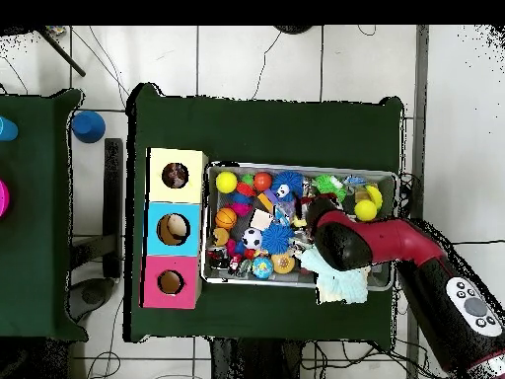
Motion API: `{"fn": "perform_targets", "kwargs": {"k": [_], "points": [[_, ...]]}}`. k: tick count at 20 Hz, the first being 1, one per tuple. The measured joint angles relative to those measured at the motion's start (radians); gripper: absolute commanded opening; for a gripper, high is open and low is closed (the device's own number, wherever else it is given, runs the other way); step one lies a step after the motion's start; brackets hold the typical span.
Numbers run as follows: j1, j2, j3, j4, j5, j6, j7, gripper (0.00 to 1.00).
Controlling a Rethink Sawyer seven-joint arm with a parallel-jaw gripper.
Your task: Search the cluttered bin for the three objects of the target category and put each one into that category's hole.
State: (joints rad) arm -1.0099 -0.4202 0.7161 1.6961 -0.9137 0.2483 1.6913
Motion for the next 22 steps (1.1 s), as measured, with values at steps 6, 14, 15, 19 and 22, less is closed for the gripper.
{"fn": "perform_targets", "kwargs": {"k": [6, 14, 15, 19, 22], "points": [[-0.014, 0.031, 0.001, 0.009, -0.001, -0.024, 0.0, 1.0], [-0.041, 0.053, 0.004, 0.011, -0.002, -0.081, 0.0, 1.0], [-0.043, 0.055, 0.004, 0.011, -0.002, -0.086, 0.0, 1.0], [-0.044, 0.056, 0.004, 0.011, -0.003, -0.09, 0.0, 1.0], [-0.043, 0.055, 0.003, 0.011, -0.003, -0.09, 0.0, 1.0]]}}
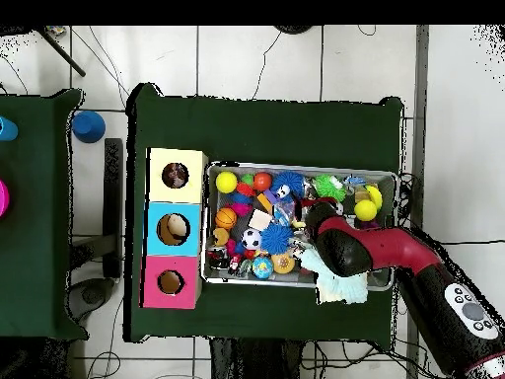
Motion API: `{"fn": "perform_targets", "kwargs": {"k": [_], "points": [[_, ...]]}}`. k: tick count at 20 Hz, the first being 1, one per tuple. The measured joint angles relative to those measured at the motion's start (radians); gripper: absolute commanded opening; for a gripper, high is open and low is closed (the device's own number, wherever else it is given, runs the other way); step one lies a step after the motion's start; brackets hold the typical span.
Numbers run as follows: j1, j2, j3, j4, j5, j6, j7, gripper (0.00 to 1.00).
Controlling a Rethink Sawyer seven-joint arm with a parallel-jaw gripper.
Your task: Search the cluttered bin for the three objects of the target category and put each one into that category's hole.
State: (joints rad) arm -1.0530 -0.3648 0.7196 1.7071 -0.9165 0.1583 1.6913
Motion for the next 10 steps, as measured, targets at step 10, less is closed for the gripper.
{"fn": "perform_targets", "kwargs": {"k": [10], "points": [[0.003, -0.002, -0.003, 0.0, 0.0, -0.006, 0.0, 1.0]]}}
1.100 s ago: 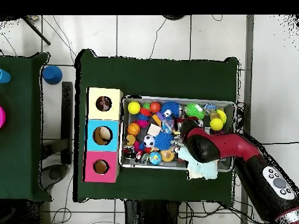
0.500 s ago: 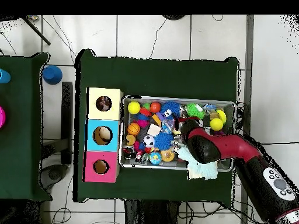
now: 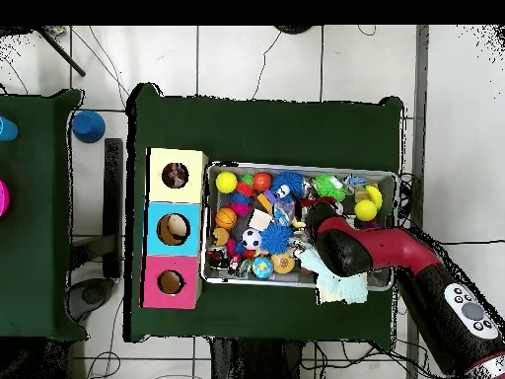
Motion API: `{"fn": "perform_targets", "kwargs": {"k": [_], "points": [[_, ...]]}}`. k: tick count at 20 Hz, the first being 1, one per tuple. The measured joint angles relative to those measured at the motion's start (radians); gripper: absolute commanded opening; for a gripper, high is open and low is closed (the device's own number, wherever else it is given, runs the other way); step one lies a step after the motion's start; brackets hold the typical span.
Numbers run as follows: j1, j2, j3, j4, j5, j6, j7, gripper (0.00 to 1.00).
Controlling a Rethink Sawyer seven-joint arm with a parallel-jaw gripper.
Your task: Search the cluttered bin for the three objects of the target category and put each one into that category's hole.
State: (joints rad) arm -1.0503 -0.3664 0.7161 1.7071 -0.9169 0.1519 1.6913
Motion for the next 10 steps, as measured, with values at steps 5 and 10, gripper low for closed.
{"fn": "perform_targets", "kwargs": {"k": [5, 10], "points": [[0.0, 0.001, -0.002, 0.0, -0.023, -0.023, 0.0, 1.0], [0.0, 0.001, -0.002, 0.0, -0.053, -0.042, 0.0, 1.0]]}}
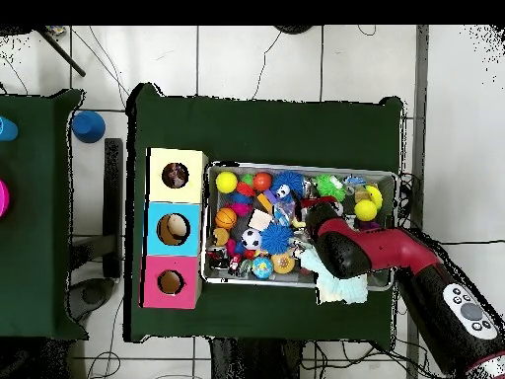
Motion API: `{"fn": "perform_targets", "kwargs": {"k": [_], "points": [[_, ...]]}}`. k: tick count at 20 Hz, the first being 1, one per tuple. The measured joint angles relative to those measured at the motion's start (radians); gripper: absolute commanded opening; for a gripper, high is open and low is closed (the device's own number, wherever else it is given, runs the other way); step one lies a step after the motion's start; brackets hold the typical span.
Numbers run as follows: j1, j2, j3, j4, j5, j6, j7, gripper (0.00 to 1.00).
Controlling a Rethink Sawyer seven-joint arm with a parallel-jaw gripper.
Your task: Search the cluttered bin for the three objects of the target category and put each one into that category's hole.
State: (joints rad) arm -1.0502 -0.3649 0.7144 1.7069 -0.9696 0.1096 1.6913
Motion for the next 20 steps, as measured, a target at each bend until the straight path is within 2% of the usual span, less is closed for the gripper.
{"fn": "perform_targets", "kwargs": {"k": [13, 14, 20], "points": [[0.0, 0.001, -0.001, -0.005, -0.047, -0.027, 0.0, 1.0], [-0.002, 0.001, -0.002, -0.006, -0.048, -0.027, 0.0, 0.0], [-0.003, 0.003, 0.0, -0.003, -0.048, -0.041, 0.0, 0.0]]}}
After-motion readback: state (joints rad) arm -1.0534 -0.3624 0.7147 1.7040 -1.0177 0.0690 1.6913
